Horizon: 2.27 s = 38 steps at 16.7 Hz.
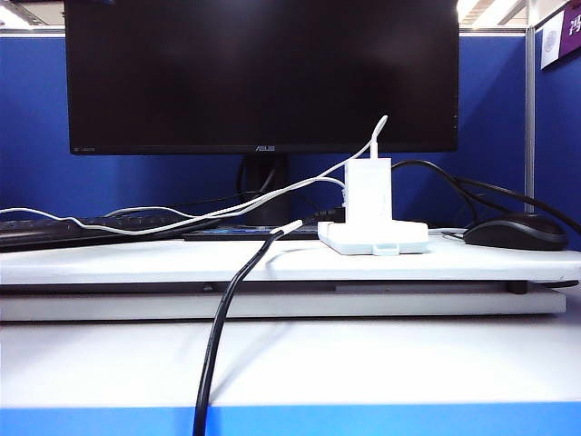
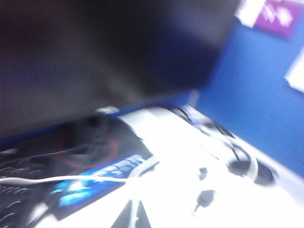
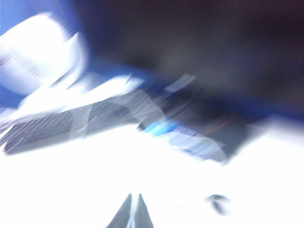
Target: Unplug the white charger from the socket, then place it next to the socket.
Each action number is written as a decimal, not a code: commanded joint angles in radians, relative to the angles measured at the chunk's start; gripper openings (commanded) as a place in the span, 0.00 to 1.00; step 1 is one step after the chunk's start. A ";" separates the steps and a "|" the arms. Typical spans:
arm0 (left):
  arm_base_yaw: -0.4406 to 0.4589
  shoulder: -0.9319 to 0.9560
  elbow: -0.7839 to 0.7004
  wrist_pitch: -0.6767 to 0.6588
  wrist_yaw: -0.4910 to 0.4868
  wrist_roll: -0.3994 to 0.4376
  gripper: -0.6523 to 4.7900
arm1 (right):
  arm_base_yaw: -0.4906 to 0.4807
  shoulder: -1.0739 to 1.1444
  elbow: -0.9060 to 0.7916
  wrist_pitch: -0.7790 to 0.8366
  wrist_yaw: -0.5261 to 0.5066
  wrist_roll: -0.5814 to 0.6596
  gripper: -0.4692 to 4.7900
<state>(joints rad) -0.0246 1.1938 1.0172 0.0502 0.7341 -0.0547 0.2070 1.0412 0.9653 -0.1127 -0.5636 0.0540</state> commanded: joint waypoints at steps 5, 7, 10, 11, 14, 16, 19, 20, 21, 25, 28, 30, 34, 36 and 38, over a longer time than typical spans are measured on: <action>-0.199 0.121 0.020 0.059 -0.084 0.160 0.11 | 0.001 0.171 0.017 -0.097 -0.038 -0.265 0.15; -0.232 0.165 0.040 0.064 -0.087 0.159 0.11 | 0.001 0.213 0.017 -0.128 -0.039 -0.309 0.92; -0.272 0.229 0.076 0.102 -0.119 0.159 0.11 | 0.000 0.274 0.017 -0.106 -0.069 -0.391 0.97; -0.272 0.241 0.078 0.109 -0.108 0.159 0.11 | -0.002 0.292 0.017 -0.095 -0.102 -0.403 0.97; -0.272 0.275 0.078 0.088 -0.046 0.163 0.11 | 0.000 0.365 0.018 -0.033 -0.145 -0.422 0.97; -0.291 0.296 0.078 0.064 -0.011 0.180 0.11 | 0.000 0.418 0.042 -0.016 -0.146 -0.435 0.97; -0.329 0.305 0.078 -0.009 -0.021 0.267 0.11 | 0.000 0.488 0.091 -0.013 -0.170 -0.455 0.97; -0.349 0.309 0.078 -0.023 -0.037 0.296 0.11 | 0.000 0.509 0.105 -0.011 -0.179 -0.455 0.96; -0.378 0.315 0.078 -0.030 -0.043 0.317 0.11 | 0.000 0.531 0.119 -0.010 -0.190 -0.456 0.94; -0.433 0.345 0.078 -0.021 -0.073 0.307 0.11 | -0.002 0.570 0.145 -0.021 -0.262 -0.533 0.90; -0.433 0.346 0.078 -0.005 -0.076 0.304 0.11 | -0.006 0.580 0.149 -0.024 -0.267 -0.547 0.90; -0.433 0.348 0.078 -0.004 -0.076 0.302 0.11 | -0.006 0.594 0.149 -0.025 -0.275 -0.560 0.89; -0.436 0.354 0.078 -0.005 -0.076 0.286 0.11 | -0.006 0.623 0.152 -0.053 -0.285 -0.590 0.86; -0.436 0.354 0.078 -0.004 -0.076 0.286 0.11 | -0.003 0.626 0.153 -0.123 -0.290 -0.628 0.84; -0.436 0.354 0.078 -0.004 -0.076 0.287 0.11 | 0.000 0.626 0.153 -0.156 -0.293 -0.643 0.82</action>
<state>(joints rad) -0.4595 1.5490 1.0912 0.0338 0.6544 0.2344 0.2035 1.6703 1.1130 -0.2539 -0.8398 -0.5758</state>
